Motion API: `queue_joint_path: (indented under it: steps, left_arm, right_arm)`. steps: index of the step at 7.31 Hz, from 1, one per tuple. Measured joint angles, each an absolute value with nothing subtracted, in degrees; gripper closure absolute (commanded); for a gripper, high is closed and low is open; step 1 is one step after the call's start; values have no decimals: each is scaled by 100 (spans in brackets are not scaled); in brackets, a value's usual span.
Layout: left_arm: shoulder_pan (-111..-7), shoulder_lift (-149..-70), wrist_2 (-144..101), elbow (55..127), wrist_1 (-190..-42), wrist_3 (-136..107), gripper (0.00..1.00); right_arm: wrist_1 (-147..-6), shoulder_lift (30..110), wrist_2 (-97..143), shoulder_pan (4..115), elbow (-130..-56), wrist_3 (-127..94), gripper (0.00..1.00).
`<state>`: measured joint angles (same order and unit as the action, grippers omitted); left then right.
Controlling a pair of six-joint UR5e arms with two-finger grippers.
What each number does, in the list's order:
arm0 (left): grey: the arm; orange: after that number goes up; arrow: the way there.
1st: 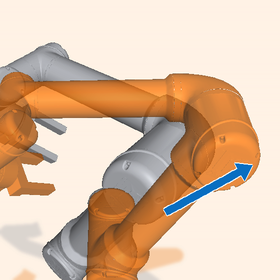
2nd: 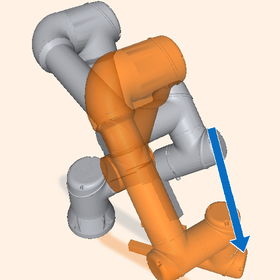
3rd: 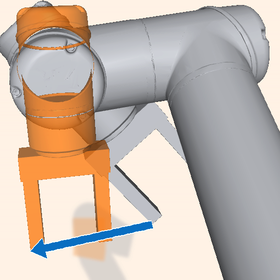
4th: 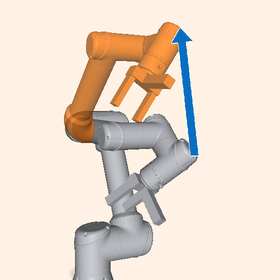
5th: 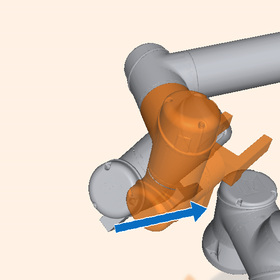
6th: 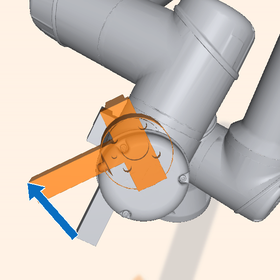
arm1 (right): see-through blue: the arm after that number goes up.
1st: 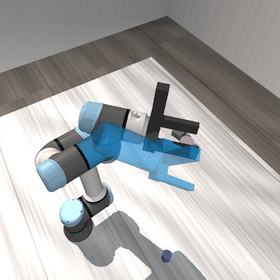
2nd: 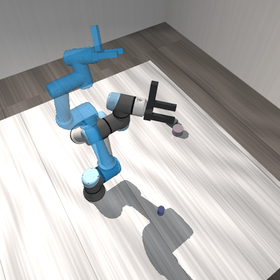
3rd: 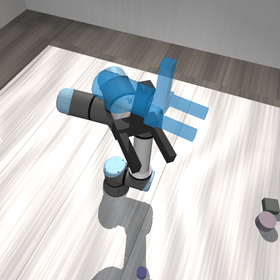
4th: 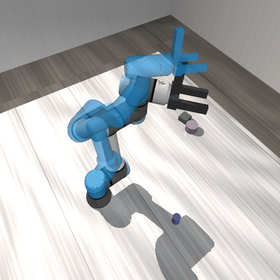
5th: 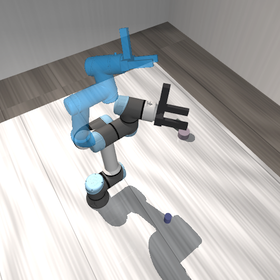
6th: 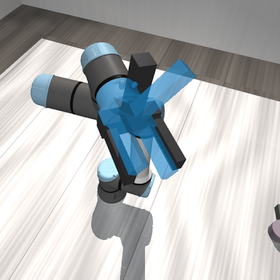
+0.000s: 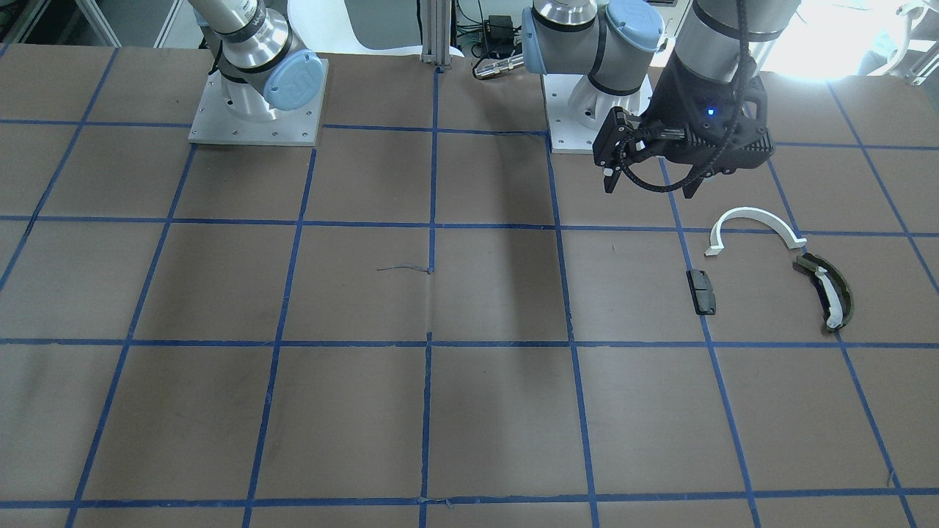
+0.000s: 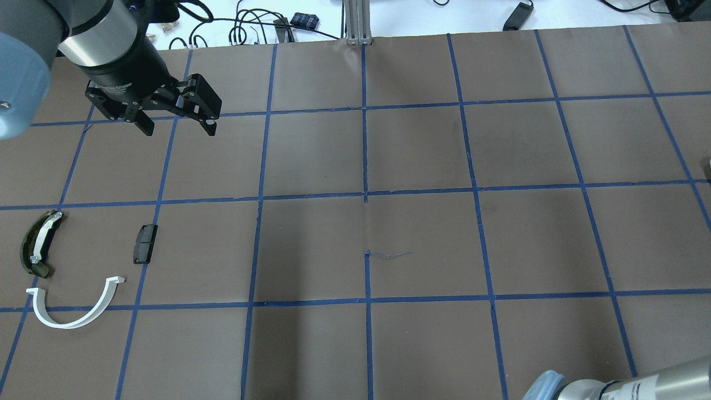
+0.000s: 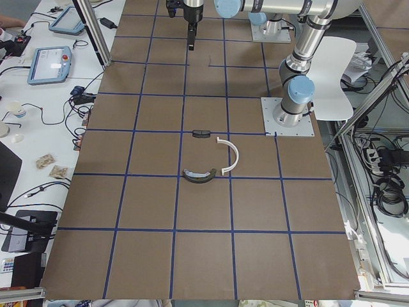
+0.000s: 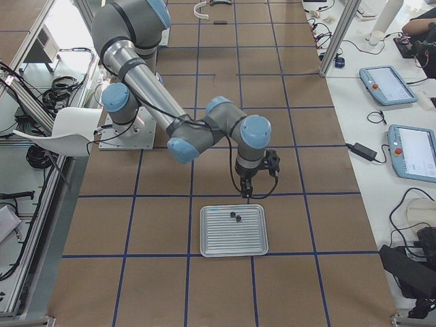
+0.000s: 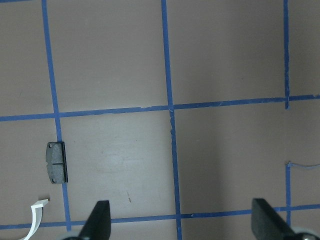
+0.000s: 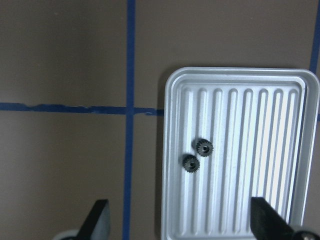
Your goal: Place bearing gear from tray to pile
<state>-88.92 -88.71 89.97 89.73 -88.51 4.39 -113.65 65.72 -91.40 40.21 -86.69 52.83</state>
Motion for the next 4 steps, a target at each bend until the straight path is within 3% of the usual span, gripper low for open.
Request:
queue_joint_path:
  steps: [4]
  left_arm:
    - [-8894, -8877, 8990, 8954, -8842, 448, 0]
  right_arm:
    - [-12401, 5563, -8832, 3699, -8705, 4819, 0]
